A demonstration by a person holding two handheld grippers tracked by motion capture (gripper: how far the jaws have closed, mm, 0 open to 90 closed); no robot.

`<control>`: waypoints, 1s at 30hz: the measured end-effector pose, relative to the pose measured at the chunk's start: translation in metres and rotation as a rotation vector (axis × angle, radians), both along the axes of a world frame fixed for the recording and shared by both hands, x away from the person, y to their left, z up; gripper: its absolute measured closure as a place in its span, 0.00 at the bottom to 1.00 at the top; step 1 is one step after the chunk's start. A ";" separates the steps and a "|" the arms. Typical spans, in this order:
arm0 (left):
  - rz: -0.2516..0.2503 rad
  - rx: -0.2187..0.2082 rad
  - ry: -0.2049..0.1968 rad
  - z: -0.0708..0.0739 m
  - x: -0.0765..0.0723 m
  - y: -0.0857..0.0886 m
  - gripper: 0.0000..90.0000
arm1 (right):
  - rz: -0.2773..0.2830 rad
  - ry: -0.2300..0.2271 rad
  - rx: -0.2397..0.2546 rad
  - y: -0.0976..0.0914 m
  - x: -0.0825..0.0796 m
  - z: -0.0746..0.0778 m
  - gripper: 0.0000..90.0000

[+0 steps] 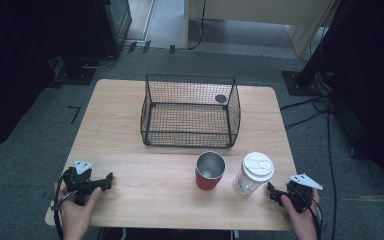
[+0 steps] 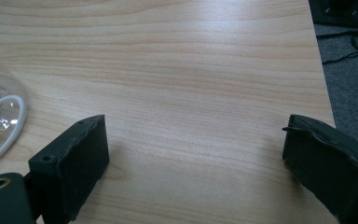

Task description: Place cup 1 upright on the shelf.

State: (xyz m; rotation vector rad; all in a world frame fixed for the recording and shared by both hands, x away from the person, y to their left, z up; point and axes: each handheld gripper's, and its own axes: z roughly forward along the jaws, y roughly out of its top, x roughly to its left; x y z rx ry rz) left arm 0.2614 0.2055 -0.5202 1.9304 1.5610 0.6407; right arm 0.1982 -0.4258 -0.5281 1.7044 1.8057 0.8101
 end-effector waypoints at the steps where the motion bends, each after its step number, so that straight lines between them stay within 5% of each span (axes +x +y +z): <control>1: 0.000 0.000 0.000 0.000 0.000 0.000 0.00 | 0.000 0.000 0.000 0.000 0.000 0.000 0.07; 9: 0.043 -0.002 -0.001 0.000 0.000 -0.005 0.00 | 0.000 0.000 0.001 0.000 0.000 0.000 0.07; 17: 0.030 -0.001 0.011 0.002 -0.003 -0.004 0.00 | 0.001 0.001 0.001 0.000 0.001 0.000 0.07; 20: 0.024 -0.040 -0.007 0.006 -0.006 -0.009 0.00 | 0.000 0.001 0.001 0.000 0.001 0.000 0.07; 30: -0.108 -0.108 -0.070 0.028 -0.012 -0.053 0.00 | 0.000 0.001 0.001 0.000 0.001 0.000 0.07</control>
